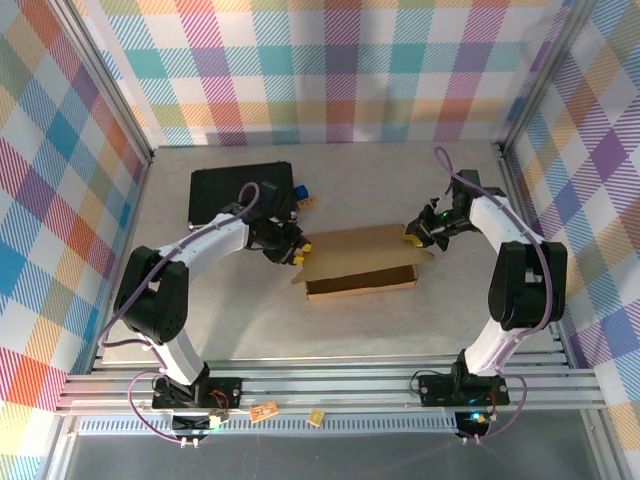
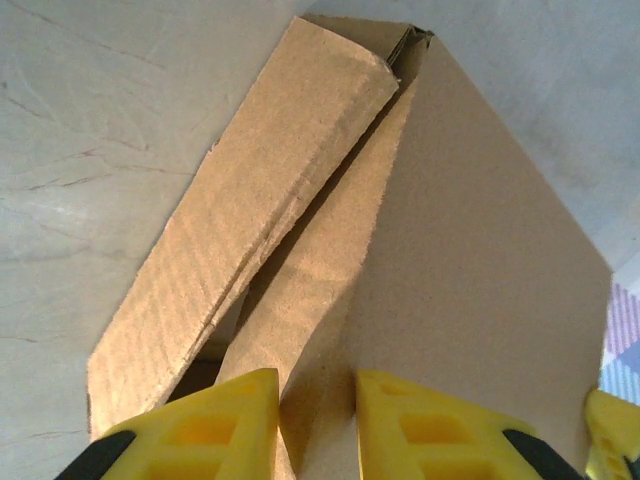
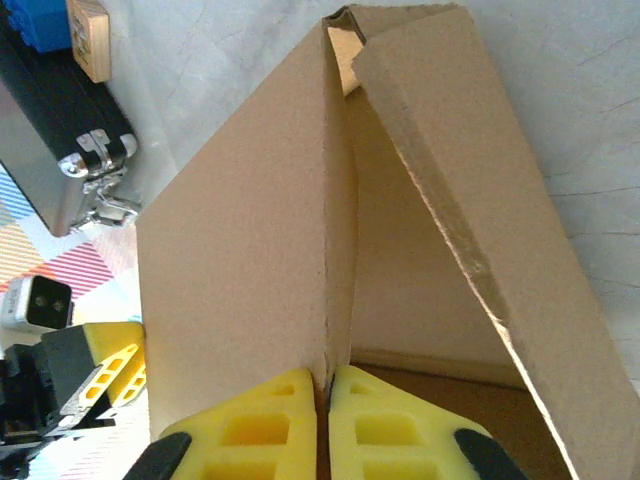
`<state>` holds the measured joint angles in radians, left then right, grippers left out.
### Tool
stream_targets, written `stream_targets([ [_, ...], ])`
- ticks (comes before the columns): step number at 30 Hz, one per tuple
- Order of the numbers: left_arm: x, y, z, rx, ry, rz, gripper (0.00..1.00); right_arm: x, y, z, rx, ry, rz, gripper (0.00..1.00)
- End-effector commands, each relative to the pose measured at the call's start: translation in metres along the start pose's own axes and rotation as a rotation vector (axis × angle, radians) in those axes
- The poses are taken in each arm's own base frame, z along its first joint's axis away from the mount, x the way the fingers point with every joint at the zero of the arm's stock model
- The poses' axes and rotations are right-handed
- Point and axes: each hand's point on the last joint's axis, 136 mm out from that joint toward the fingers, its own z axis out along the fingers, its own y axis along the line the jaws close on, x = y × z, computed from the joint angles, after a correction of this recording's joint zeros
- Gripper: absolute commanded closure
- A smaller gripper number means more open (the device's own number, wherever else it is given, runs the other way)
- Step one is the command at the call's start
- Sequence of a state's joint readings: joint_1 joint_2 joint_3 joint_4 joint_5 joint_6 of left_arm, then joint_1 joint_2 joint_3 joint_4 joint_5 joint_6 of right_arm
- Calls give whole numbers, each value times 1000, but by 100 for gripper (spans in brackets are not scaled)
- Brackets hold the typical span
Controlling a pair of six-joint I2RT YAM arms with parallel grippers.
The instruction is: Fold the paper box
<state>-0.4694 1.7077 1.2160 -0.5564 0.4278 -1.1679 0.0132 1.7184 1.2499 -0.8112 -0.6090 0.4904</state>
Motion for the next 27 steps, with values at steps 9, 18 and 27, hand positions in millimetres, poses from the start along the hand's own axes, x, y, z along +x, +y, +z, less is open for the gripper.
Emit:
stream_targets([
  [9,6,29,8,-136,-15,75,76,12,-21,-10,148,1,-42,79],
  [18,4,36,8,-182,-30,108,76,14,-24,-34,254,-46,-45,68],
  [27,2,38,2,-221,-59,156,75,33,-17,-34,230,-38,-5,69],
])
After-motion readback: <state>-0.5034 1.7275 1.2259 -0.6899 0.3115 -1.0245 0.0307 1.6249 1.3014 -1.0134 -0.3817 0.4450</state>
